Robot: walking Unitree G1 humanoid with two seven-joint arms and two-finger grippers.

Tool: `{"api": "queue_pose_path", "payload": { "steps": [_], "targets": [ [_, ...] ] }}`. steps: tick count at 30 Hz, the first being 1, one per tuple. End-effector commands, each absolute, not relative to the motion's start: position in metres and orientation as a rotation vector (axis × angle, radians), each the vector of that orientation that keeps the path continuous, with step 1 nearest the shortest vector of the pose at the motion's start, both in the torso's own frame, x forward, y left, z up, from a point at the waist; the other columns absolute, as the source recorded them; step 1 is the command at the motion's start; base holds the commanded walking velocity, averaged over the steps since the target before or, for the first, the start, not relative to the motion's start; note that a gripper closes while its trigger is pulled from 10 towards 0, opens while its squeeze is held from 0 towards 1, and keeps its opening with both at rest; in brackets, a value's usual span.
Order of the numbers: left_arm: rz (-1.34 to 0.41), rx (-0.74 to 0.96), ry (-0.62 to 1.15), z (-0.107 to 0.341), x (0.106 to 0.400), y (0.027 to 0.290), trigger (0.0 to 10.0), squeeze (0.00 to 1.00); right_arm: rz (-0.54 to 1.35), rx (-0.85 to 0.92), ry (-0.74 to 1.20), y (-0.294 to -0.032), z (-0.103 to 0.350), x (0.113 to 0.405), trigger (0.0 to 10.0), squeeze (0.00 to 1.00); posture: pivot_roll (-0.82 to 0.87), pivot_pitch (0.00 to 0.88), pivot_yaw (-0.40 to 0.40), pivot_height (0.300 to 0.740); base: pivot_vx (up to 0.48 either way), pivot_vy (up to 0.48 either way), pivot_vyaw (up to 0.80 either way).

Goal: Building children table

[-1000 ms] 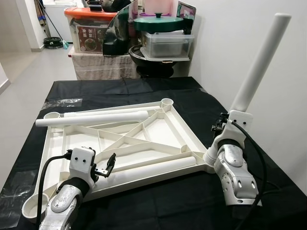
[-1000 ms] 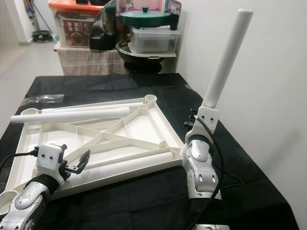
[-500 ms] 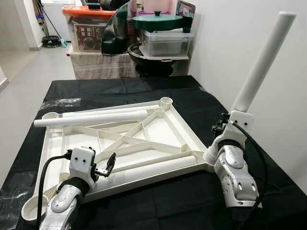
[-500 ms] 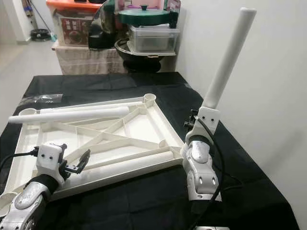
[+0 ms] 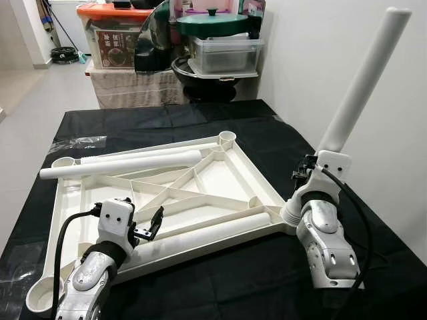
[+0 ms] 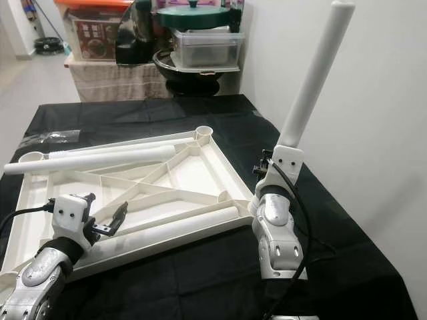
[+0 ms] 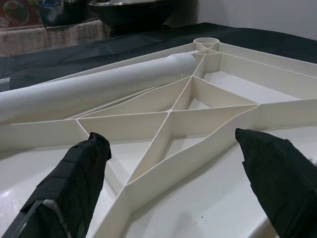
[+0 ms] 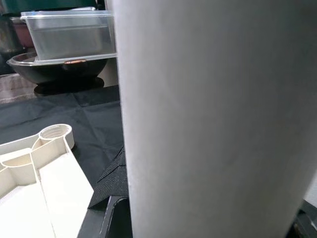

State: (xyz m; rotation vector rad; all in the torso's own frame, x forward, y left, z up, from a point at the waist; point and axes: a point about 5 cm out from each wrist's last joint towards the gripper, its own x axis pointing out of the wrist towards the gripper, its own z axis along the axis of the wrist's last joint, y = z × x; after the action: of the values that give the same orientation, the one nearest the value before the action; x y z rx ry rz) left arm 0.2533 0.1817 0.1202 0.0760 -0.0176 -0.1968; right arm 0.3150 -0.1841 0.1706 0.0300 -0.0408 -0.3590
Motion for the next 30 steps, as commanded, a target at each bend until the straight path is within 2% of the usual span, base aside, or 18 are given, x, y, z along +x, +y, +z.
{"api": "queue_pose_path", "payload": {
  "steps": [1,30],
  "targets": [
    [-0.207,0.090,0.002,0.114,0.252,0.181,10.0,0.00,-0.401,-0.010,0.066,-0.195,0.151,0.312,10.0,0.00,0.02,0.000,-0.061,0.740,0.000,0.000,0.00],
    [-0.212,0.091,0.004,0.111,0.252,0.179,10.0,0.00,-0.408,0.035,0.024,-0.196,0.165,0.309,10.0,0.00,0.01,0.000,-0.061,0.740,0.000,0.000,0.00]
  ]
}}
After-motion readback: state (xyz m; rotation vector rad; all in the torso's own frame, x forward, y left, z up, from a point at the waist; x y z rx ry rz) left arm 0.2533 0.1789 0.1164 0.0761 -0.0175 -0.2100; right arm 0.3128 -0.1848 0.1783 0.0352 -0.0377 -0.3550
